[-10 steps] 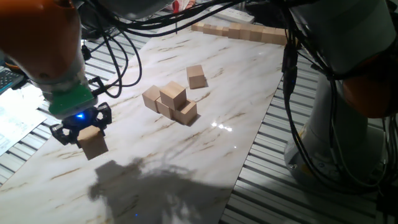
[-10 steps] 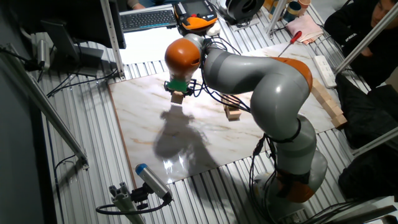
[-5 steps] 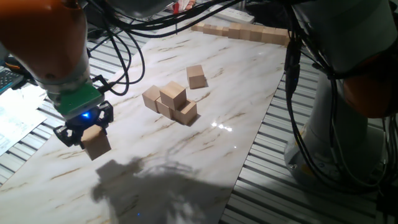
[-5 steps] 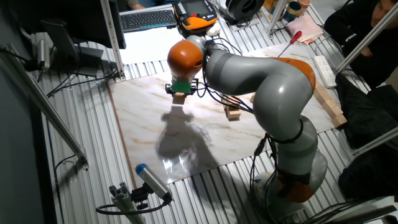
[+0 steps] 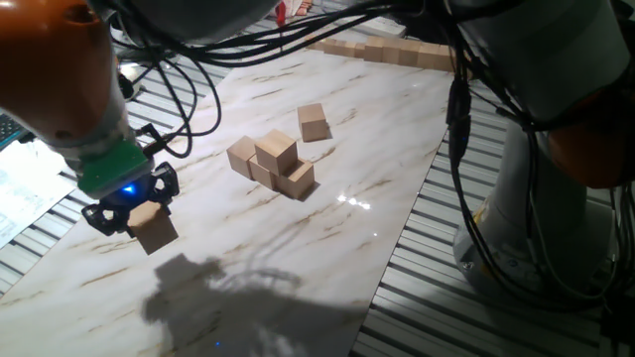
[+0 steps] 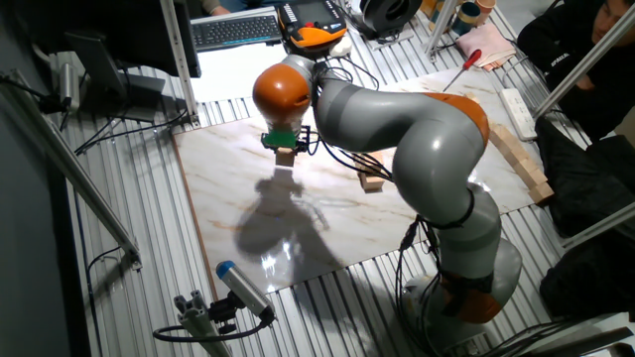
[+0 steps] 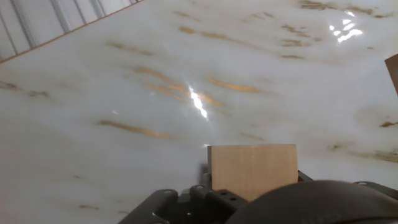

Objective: Stack the blocks into a pyramid shape

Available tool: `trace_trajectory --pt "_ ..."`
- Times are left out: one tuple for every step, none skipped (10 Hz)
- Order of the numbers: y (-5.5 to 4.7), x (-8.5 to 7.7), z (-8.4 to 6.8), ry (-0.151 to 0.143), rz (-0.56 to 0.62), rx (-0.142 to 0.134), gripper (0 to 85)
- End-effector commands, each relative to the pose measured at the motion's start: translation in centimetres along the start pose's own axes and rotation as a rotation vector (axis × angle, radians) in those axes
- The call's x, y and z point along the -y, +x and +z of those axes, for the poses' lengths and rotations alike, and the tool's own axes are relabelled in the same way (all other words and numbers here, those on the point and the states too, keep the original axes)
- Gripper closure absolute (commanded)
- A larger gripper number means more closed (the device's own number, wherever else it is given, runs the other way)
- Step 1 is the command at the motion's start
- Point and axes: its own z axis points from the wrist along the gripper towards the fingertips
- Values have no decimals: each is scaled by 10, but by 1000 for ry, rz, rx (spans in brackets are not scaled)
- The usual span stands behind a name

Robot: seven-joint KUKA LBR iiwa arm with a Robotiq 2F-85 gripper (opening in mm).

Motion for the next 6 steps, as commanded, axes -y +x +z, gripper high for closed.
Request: trace_trajectory --pt "0 0 0 14 -9 9 850" --pt "-2 1 1 6 -41 10 850" --pt "-14 11 4 -16 -77 10 850" --pt "-33 27 9 -35 -112 6 850" --pt "-44 38 11 -44 -129 0 850" --pt "-53 47 10 -47 -143 -4 850"
